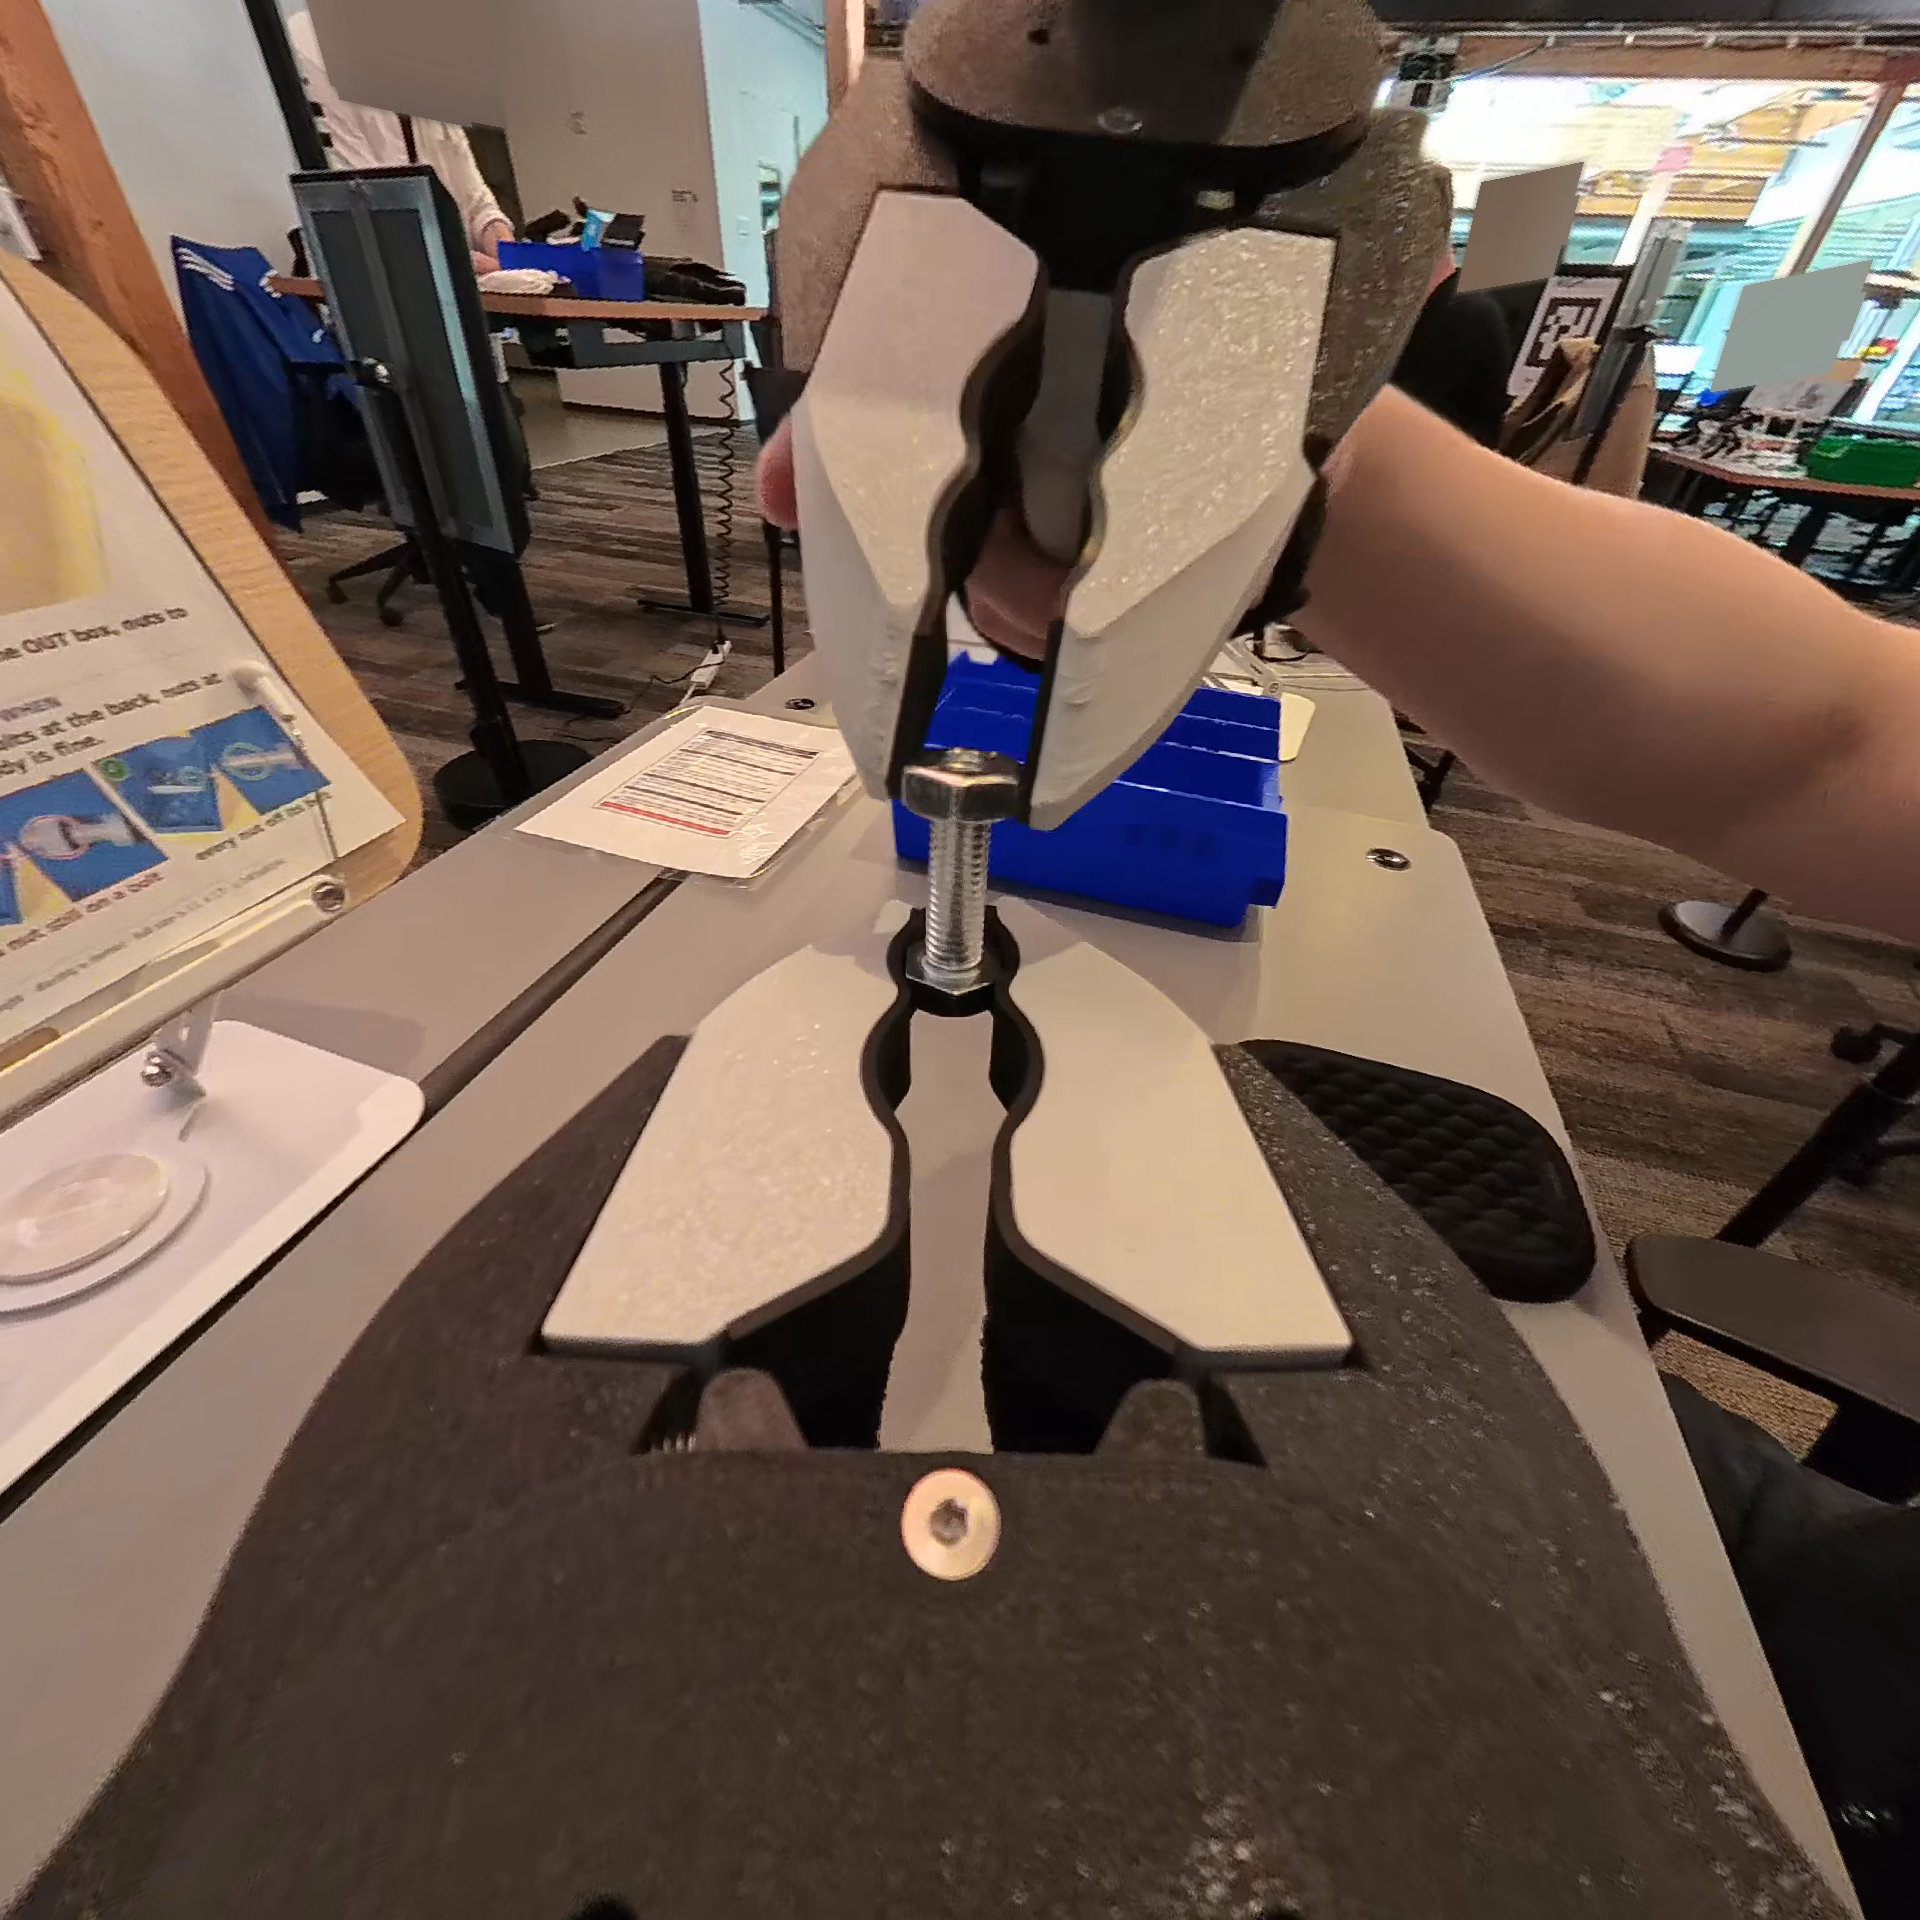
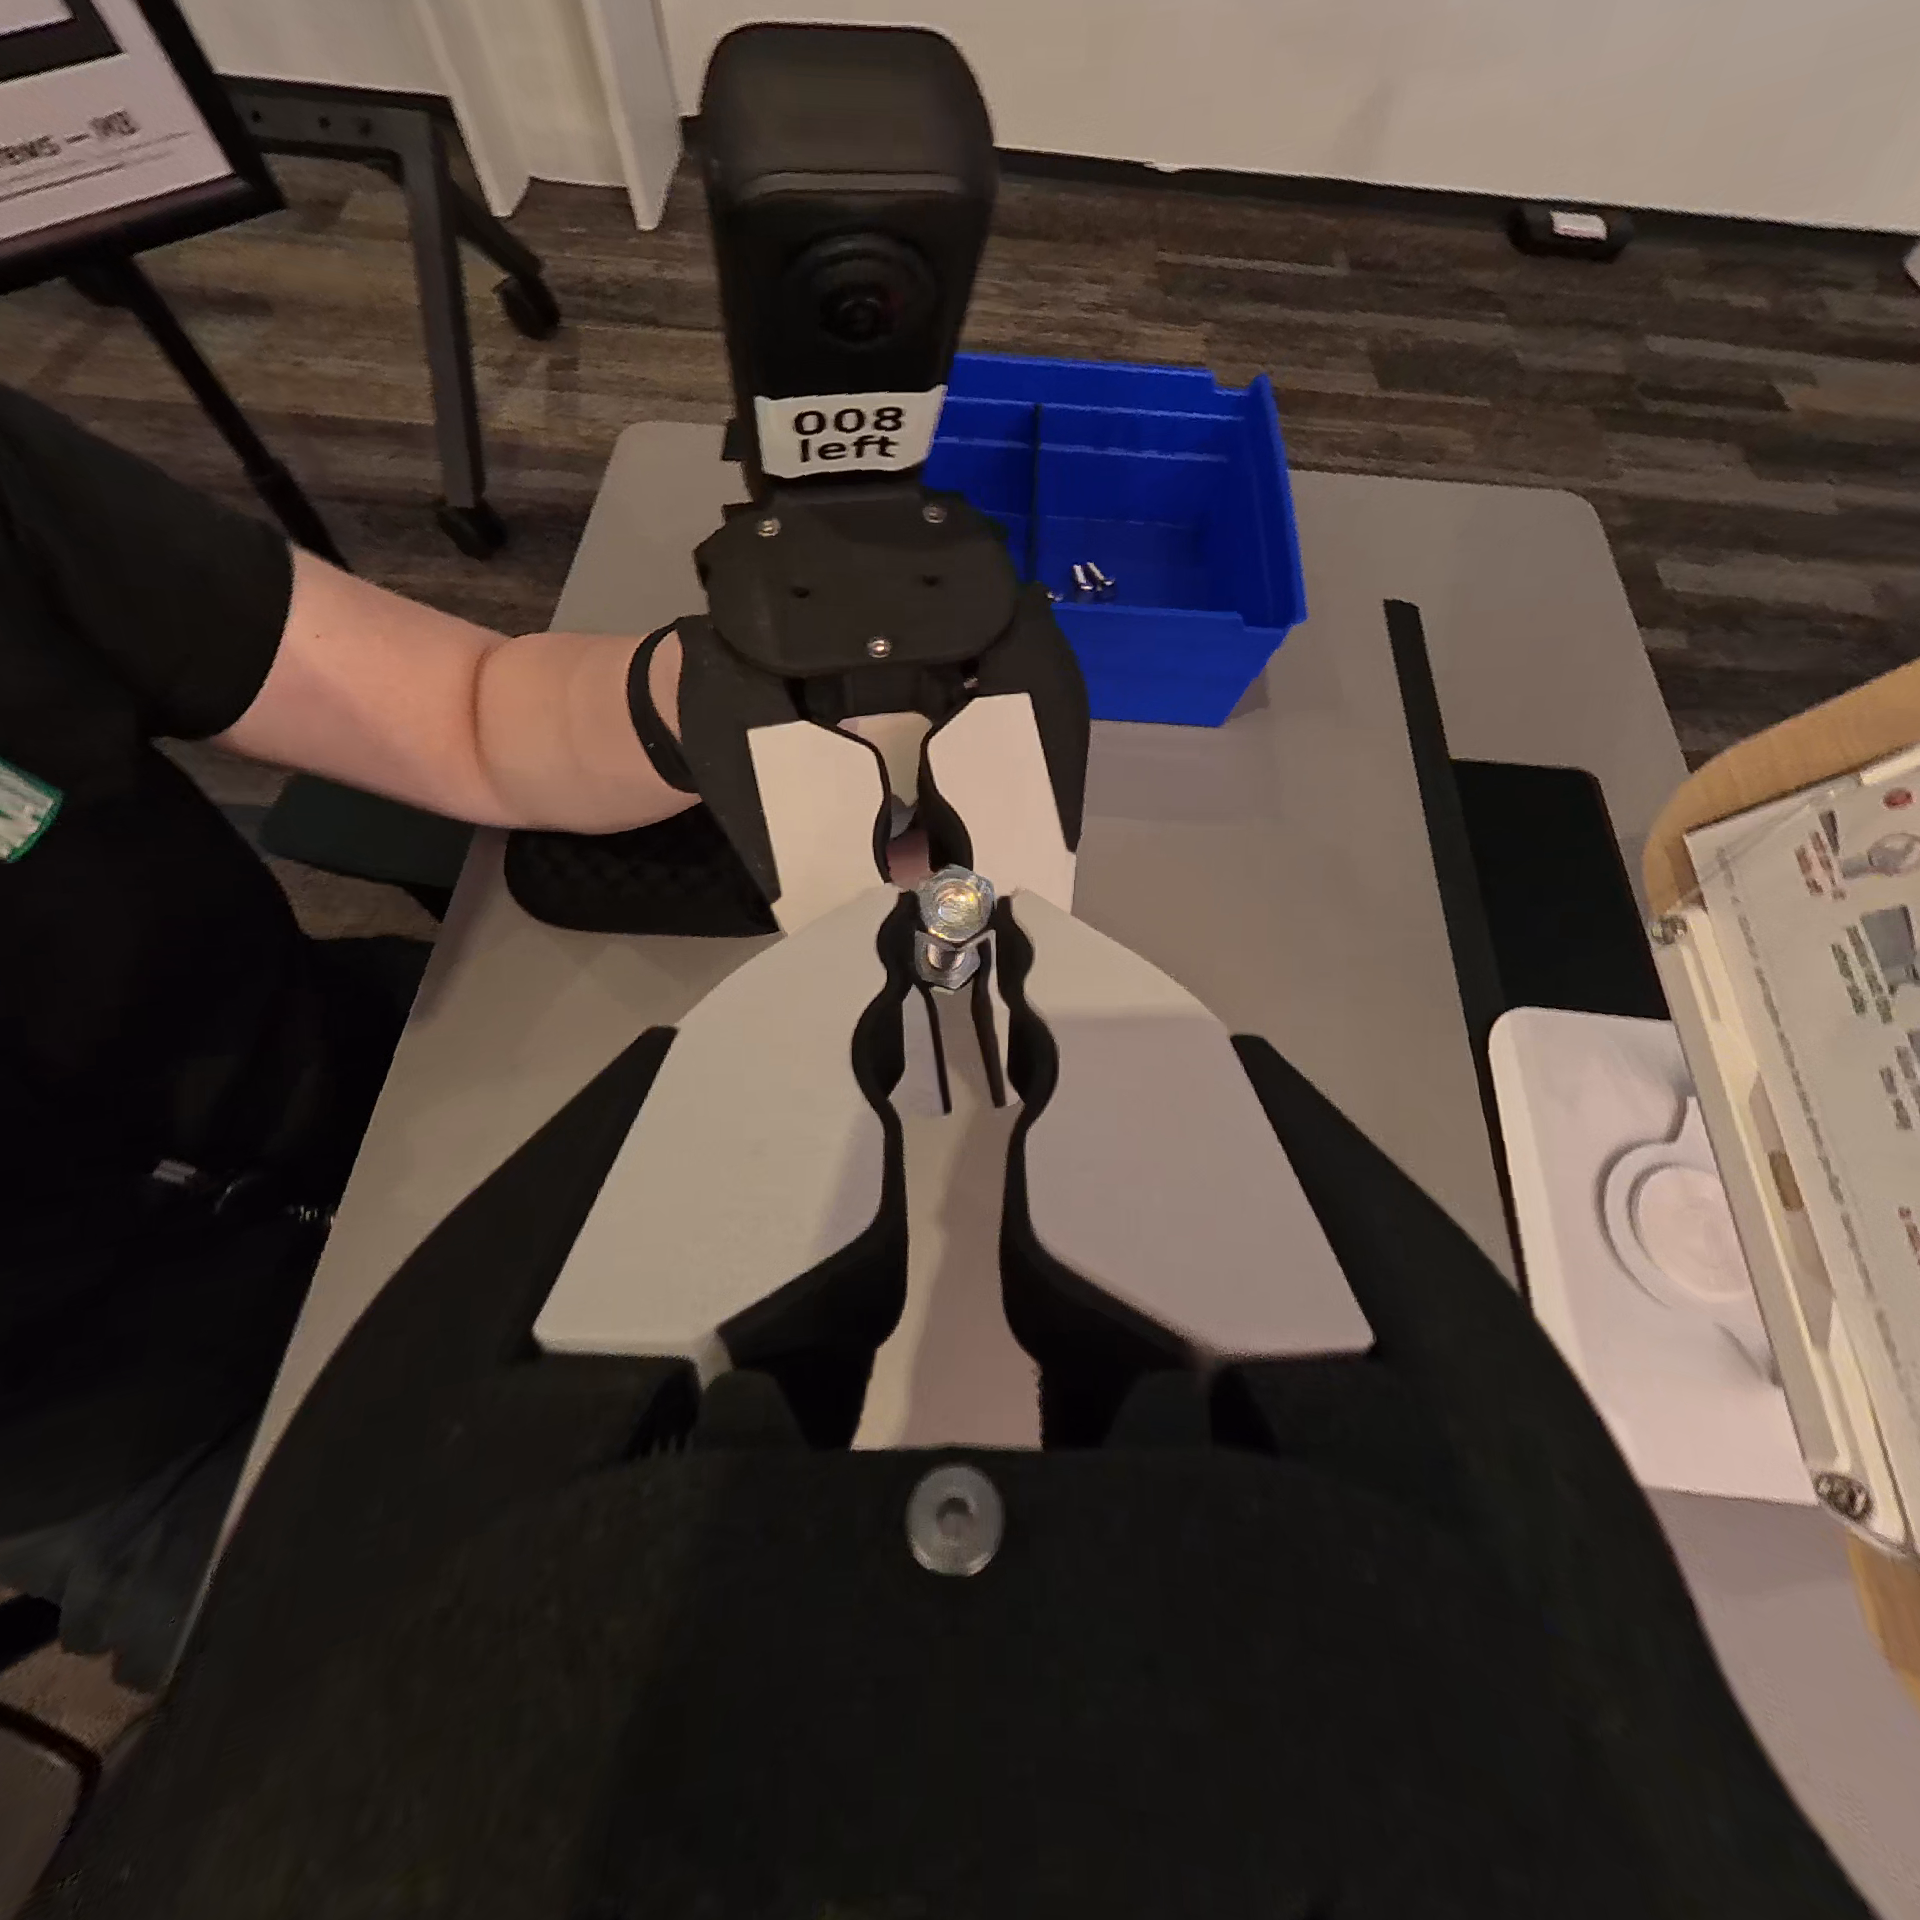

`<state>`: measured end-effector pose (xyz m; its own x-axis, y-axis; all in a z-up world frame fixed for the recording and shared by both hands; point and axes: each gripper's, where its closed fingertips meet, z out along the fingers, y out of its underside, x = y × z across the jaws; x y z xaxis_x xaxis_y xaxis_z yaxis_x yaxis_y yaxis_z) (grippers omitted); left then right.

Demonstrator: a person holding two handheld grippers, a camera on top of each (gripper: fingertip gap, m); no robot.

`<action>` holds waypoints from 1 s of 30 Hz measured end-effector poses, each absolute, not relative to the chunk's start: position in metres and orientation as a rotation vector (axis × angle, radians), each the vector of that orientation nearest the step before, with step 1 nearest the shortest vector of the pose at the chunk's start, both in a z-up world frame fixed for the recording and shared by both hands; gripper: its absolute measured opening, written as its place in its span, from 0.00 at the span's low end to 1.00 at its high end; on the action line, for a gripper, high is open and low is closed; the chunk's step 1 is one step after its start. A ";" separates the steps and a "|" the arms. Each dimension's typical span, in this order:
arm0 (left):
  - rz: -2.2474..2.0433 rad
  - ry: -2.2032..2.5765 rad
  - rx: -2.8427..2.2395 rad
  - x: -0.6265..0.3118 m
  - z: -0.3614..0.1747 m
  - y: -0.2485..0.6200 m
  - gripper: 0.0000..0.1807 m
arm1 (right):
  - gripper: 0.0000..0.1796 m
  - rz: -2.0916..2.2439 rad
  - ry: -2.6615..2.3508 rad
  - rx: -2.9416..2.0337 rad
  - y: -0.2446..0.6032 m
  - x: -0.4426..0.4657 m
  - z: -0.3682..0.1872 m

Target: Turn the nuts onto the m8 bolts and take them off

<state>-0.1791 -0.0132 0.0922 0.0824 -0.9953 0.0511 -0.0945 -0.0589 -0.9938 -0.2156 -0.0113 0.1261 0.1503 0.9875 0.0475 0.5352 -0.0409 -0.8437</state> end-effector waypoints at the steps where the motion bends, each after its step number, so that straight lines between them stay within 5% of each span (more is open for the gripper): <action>1: -1.122 1.186 -1.367 -0.180 0.092 -0.011 0.06 | 0.08 0.754 -1.448 -1.703 -0.010 -0.216 0.126; 20: -0.958 1.083 -1.452 -0.182 0.089 0.009 0.06 | 0.08 0.581 -0.983 -1.941 0.005 -0.216 0.124; 23: -0.967 1.100 -1.442 -0.183 0.090 0.006 0.06 | 0.20 0.520 -1.025 -1.931 0.005 -0.212 0.125; 30: -1.157 1.174 -1.350 -0.181 0.102 -0.019 0.06 | 0.25 0.659 -1.305 -1.600 -0.021 -0.208 0.155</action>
<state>-0.1809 -0.0186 0.1021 0.0837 -0.9947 0.0600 -0.0739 -0.0663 -0.9951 -0.2084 -0.0215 0.1548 0.2892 0.9458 0.1477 0.4427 0.0047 -0.8967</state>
